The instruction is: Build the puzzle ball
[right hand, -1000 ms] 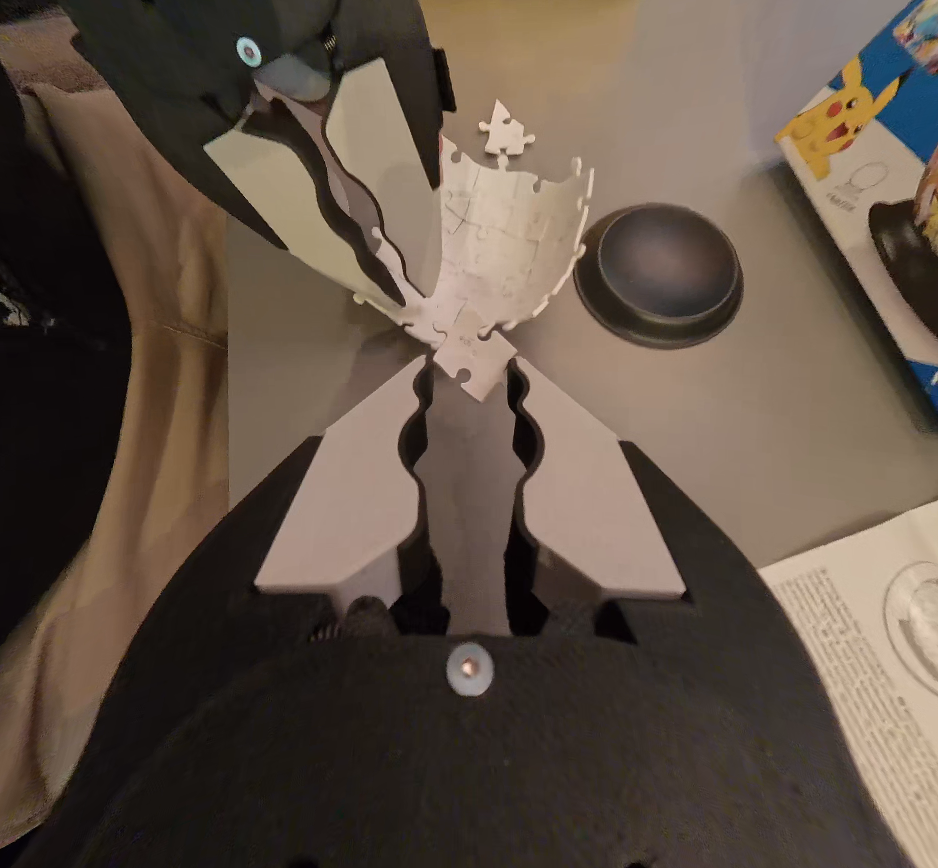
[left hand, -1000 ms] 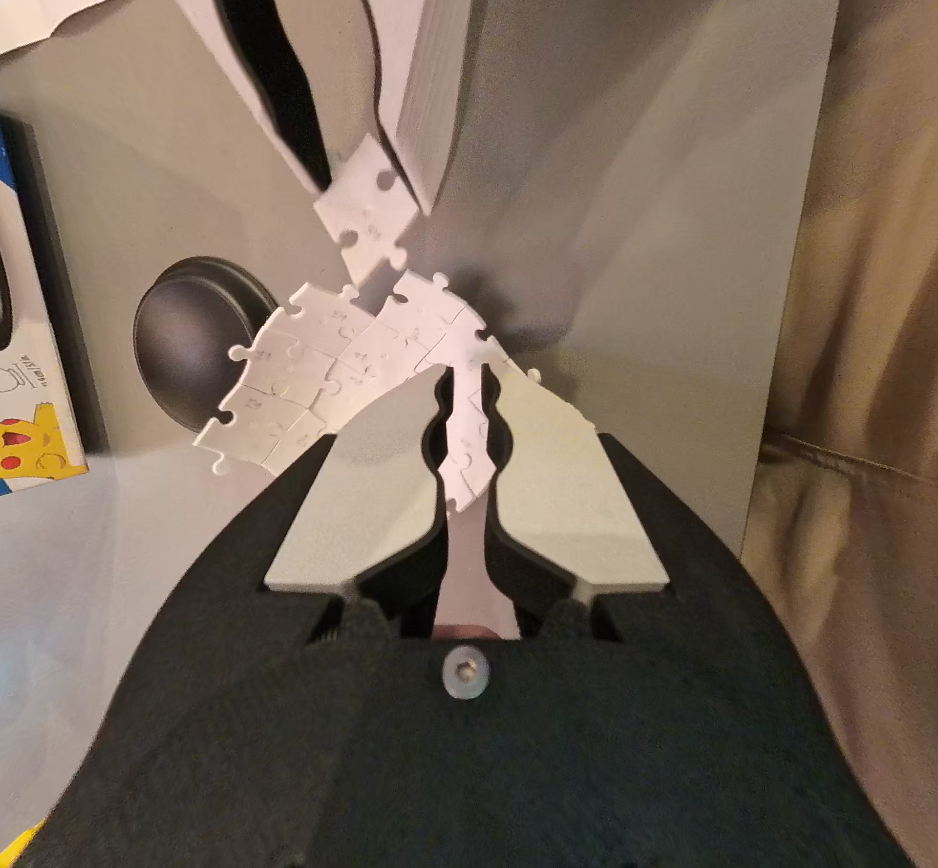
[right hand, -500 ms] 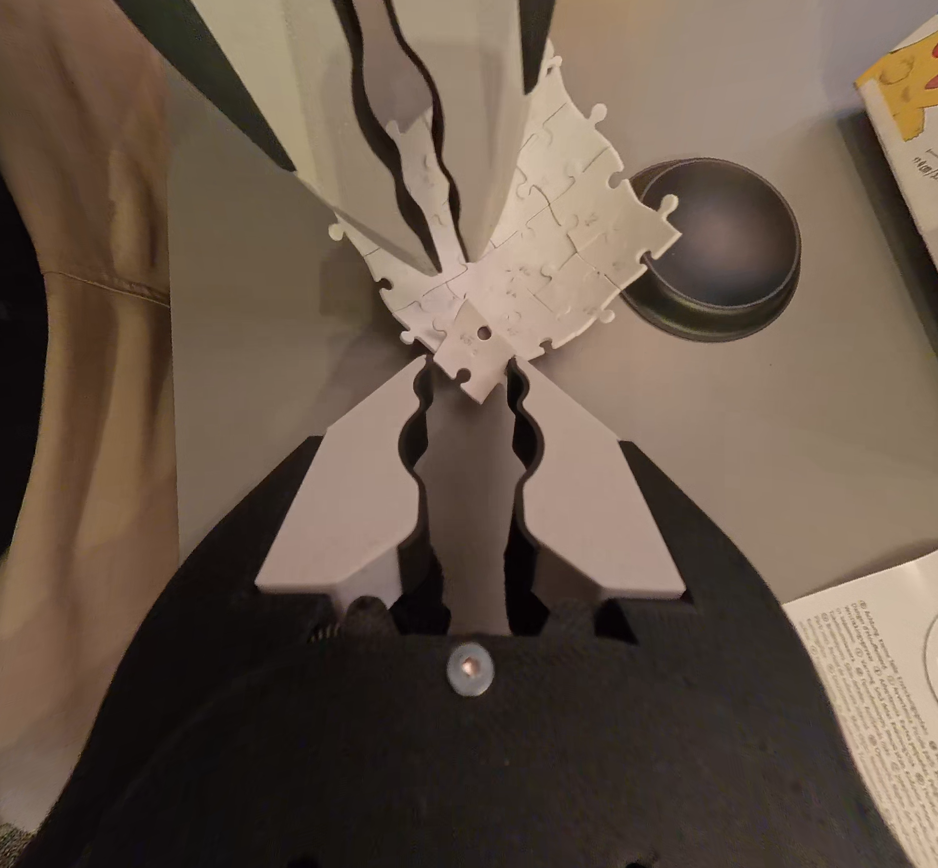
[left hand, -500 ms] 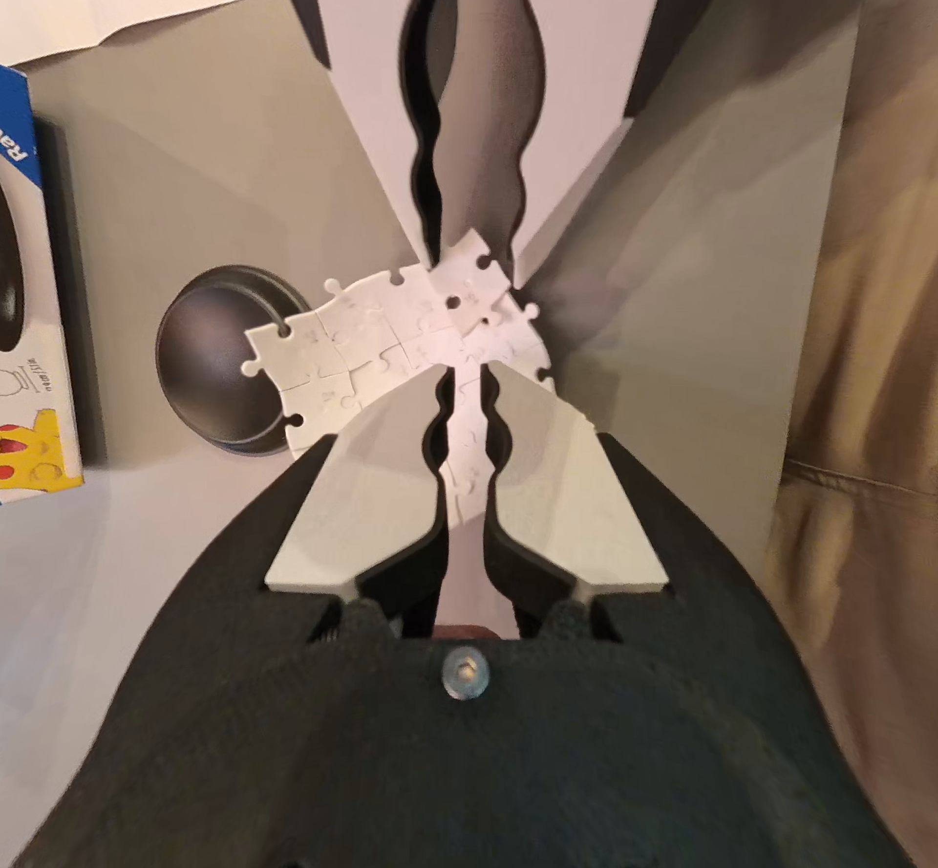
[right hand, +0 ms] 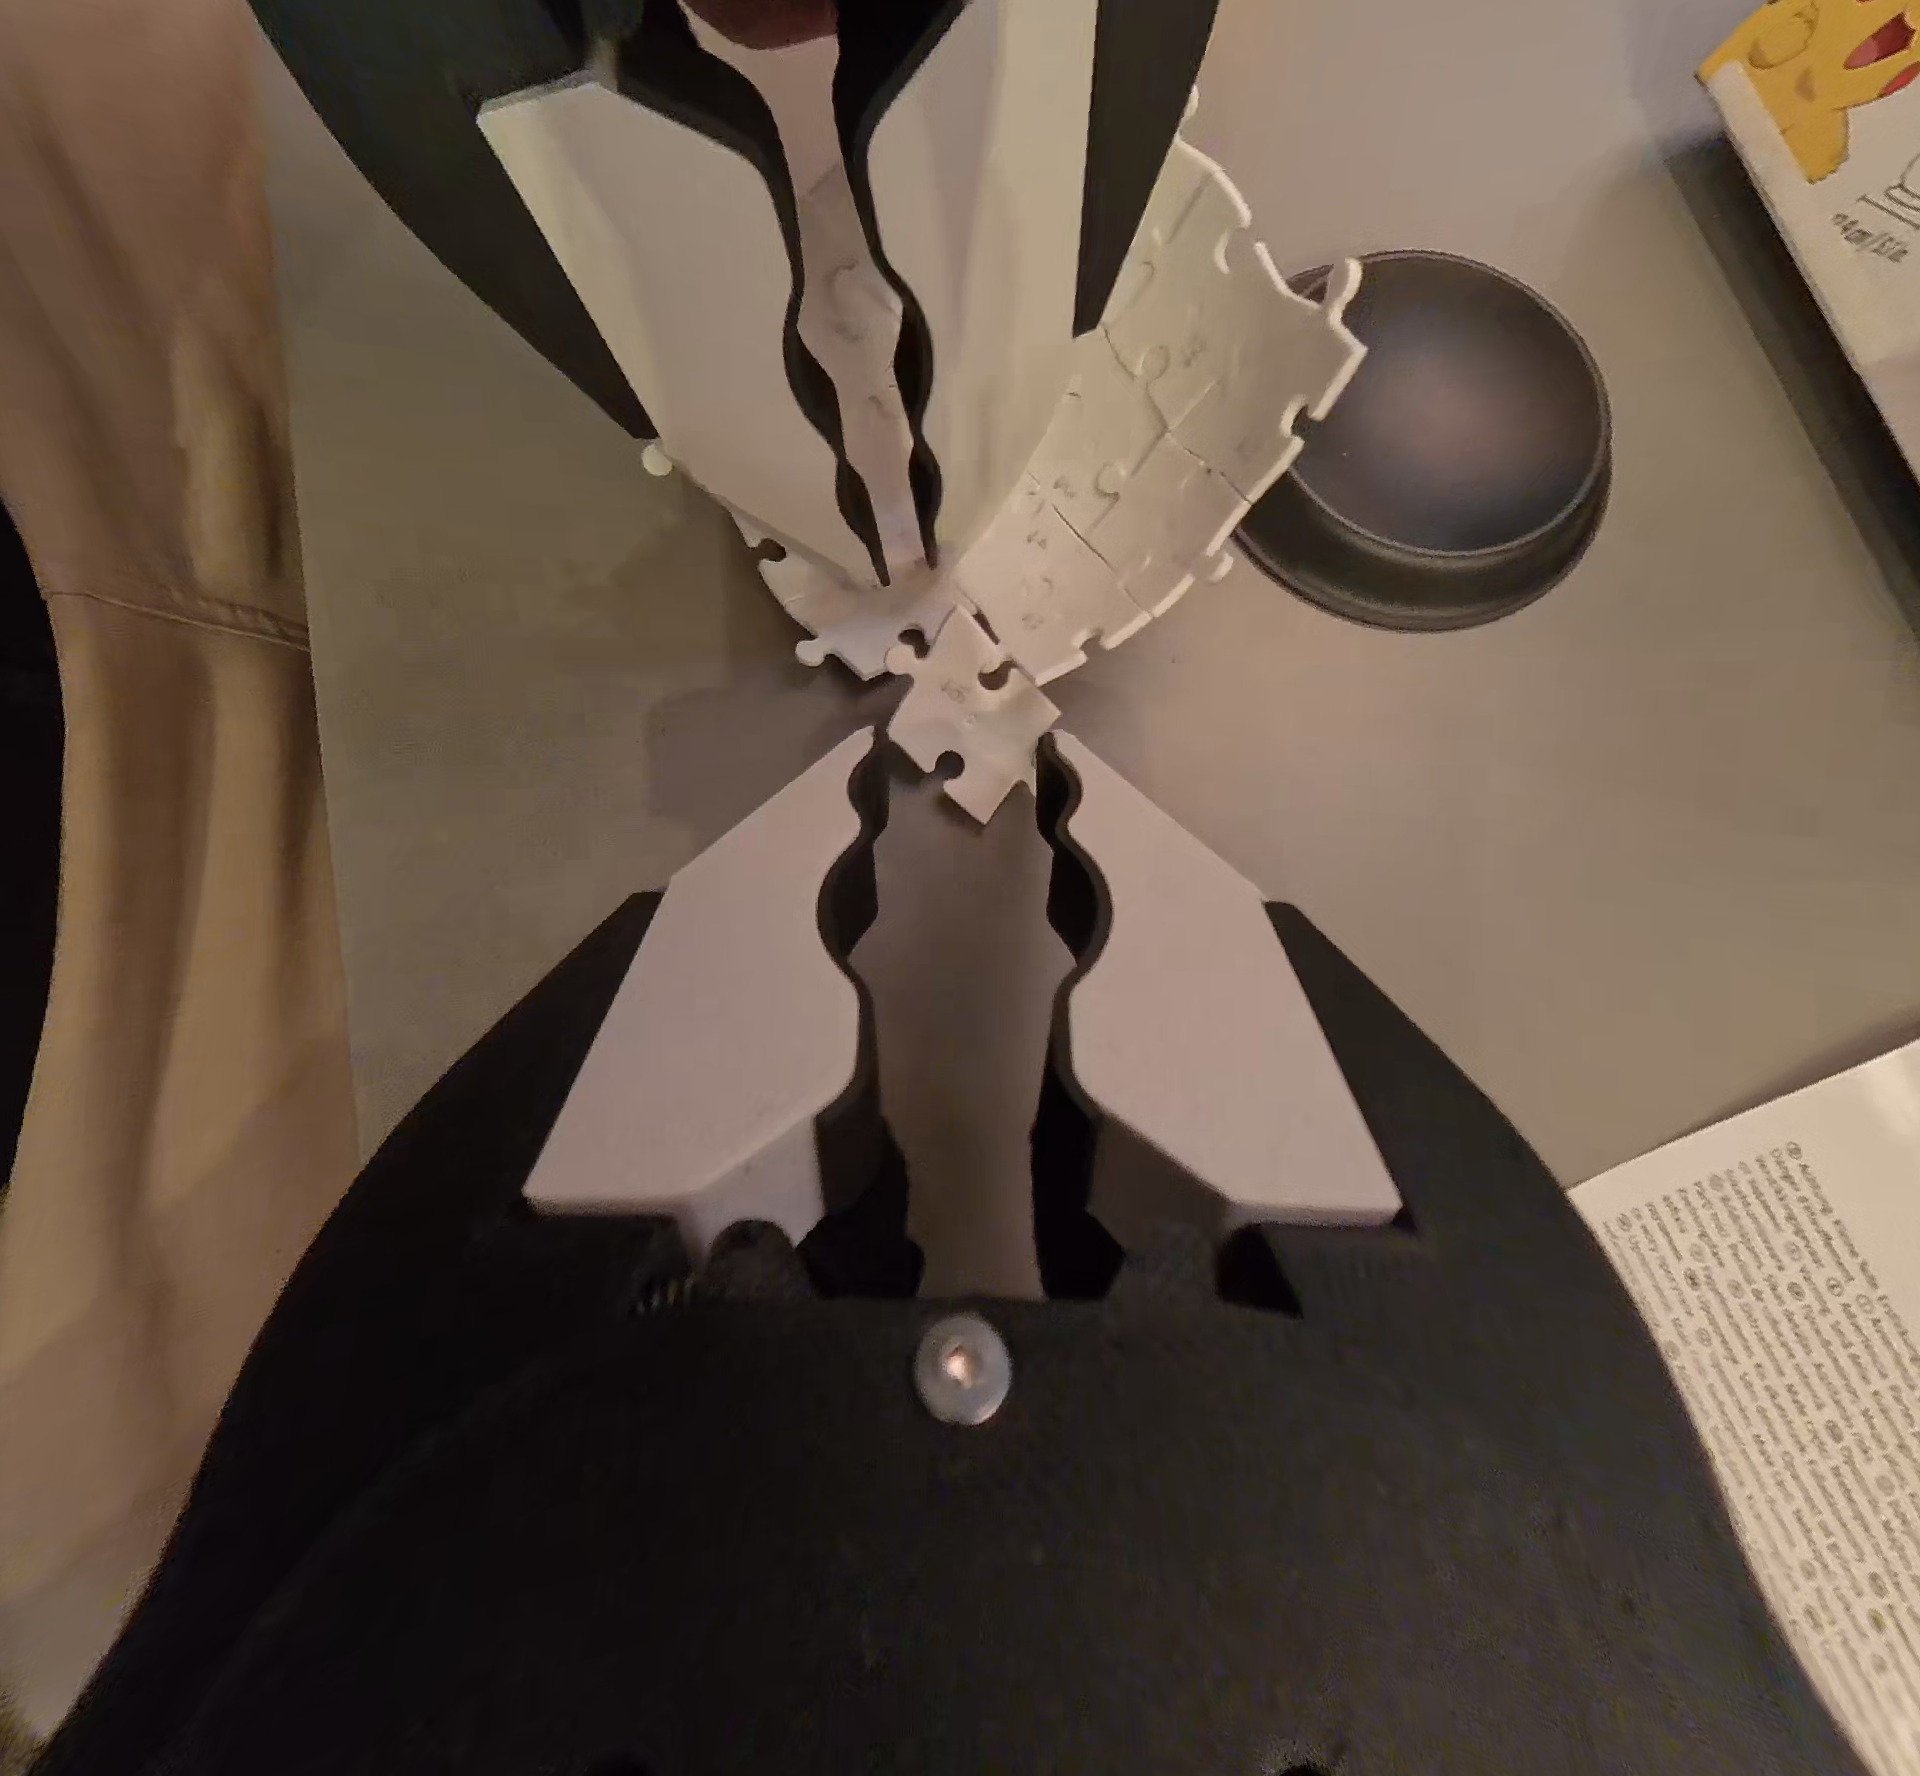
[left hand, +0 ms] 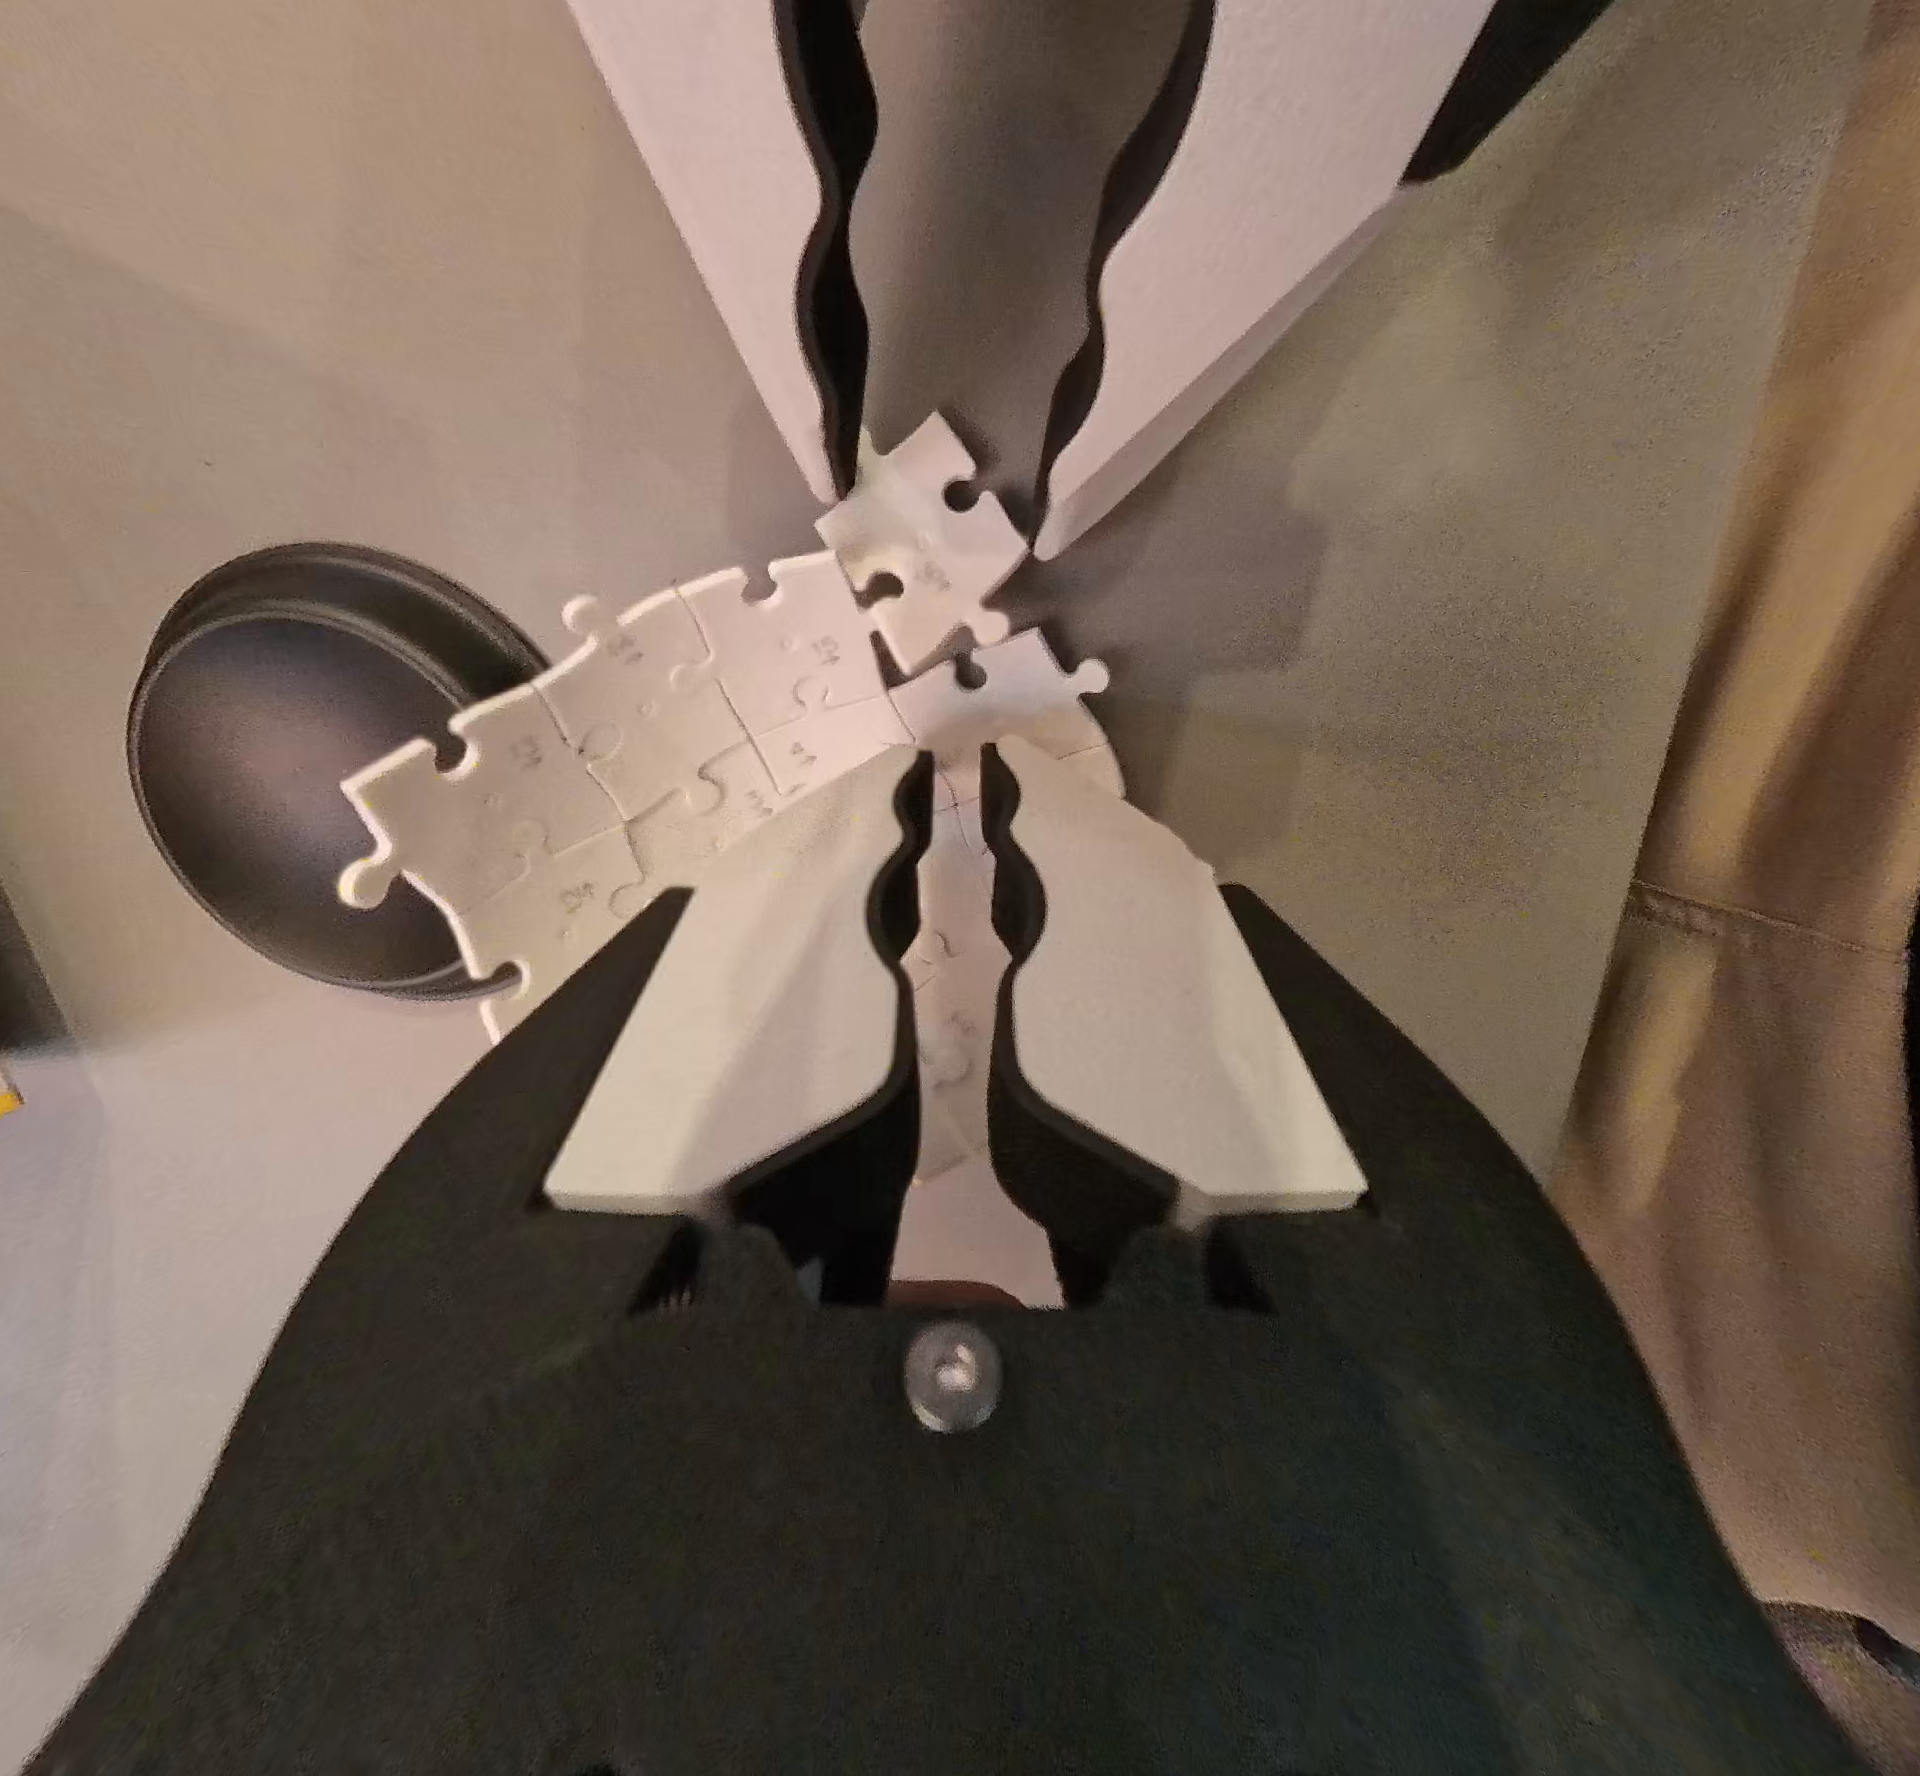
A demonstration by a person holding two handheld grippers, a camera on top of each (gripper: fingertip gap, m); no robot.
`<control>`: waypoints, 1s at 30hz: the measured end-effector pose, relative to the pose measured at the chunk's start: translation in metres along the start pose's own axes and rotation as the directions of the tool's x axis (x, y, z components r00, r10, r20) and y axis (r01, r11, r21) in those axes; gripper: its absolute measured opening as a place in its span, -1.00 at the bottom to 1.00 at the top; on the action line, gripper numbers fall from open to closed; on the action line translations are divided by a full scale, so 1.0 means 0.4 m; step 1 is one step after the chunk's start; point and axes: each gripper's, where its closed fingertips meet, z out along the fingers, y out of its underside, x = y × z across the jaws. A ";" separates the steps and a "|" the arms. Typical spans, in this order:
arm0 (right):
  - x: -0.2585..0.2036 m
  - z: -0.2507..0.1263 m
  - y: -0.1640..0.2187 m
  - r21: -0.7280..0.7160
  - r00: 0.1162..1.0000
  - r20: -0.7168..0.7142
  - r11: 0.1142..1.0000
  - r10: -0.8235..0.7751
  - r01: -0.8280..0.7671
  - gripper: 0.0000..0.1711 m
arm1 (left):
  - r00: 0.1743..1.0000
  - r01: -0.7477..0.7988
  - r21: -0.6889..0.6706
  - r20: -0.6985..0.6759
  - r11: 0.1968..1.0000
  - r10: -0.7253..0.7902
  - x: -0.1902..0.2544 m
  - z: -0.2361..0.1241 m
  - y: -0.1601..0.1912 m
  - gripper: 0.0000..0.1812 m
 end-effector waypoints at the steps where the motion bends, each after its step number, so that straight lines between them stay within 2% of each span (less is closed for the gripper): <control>1: 0.003 0.000 0.002 -0.010 1.000 -0.008 1.000 0.005 -0.005 -0.69 | 1.000 0.000 -0.007 0.001 1.000 0.000 -0.002 0.000 0.000 -0.90; 8: 0.008 0.004 0.004 -0.012 0.997 -0.022 0.997 0.073 -0.073 -0.68 | 1.000 0.001 -0.025 0.022 1.000 0.000 -0.006 0.001 -0.003 -0.90; 17: -0.001 -0.007 -0.010 0.068 0.988 0.033 0.986 0.151 -0.152 -0.59 | 0.999 0.008 -0.017 0.034 1.000 -0.008 -0.005 0.000 -0.002 -0.90; 23: -0.022 -0.020 -0.025 0.114 0.992 0.064 0.987 0.109 -0.115 -0.73 | 0.999 -0.007 -0.021 0.044 1.000 0.008 -0.004 0.001 -0.005 -0.90; 25: -0.027 -0.014 -0.032 0.132 0.995 0.059 0.988 0.076 -0.084 -0.86 | 0.999 -0.009 -0.019 0.044 1.000 0.010 -0.005 0.001 -0.007 -0.90; 30: -0.021 0.013 -0.031 0.101 0.999 0.022 0.995 0.025 -0.027 -0.98 | 0.999 -0.006 -0.012 0.038 1.000 0.006 -0.003 0.001 -0.007 -0.90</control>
